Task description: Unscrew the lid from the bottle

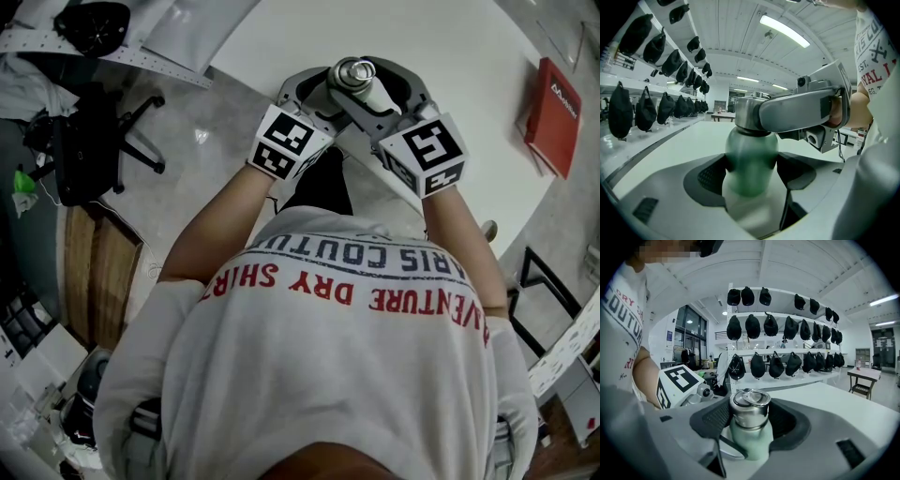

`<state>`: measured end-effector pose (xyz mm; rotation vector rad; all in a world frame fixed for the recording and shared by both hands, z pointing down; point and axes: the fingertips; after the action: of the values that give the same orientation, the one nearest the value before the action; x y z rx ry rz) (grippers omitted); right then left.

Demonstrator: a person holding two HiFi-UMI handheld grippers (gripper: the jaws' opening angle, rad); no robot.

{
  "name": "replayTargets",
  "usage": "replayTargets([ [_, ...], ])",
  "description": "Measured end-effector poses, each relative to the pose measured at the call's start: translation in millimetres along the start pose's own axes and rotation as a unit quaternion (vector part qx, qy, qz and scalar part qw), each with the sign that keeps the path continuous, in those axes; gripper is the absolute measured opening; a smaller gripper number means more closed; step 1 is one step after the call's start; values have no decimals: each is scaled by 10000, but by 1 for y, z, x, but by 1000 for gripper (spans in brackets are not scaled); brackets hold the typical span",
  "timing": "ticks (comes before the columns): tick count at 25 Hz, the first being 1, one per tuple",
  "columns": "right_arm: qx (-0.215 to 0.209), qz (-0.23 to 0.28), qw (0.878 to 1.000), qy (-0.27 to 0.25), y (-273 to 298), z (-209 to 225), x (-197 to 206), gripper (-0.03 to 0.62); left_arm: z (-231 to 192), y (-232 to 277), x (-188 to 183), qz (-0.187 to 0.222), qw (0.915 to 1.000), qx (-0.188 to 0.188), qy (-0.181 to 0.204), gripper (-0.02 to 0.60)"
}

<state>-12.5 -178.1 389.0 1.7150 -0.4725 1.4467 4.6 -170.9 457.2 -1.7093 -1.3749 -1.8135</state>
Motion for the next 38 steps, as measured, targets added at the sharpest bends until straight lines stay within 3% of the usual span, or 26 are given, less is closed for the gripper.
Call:
replayTargets([
  [11,-339,12,9993,-133,3,-1,0,262,-2,0,1,-85,9995,277,153,354],
  [21,-990,-126,9944,-343,5,-2,-1,261,-3,0,1,-459,9911,1109,580,354],
  [33,-1664,-126,9845,-549,3,-6,-5,261,0,0,4,-1026,9595,2303,1255,354],
  [38,-1994,-171,9772,-707,3,-6,-4,261,0,1,5,-1226,9405,2779,1526,354],
])
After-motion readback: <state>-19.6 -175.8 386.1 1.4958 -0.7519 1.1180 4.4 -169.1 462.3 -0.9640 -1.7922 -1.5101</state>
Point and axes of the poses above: the fingertips, and each gripper's own axes: y forward along the fingers, z to its right, x out of its underside, and after that the axes turned 4 degrees about -y, right-handed
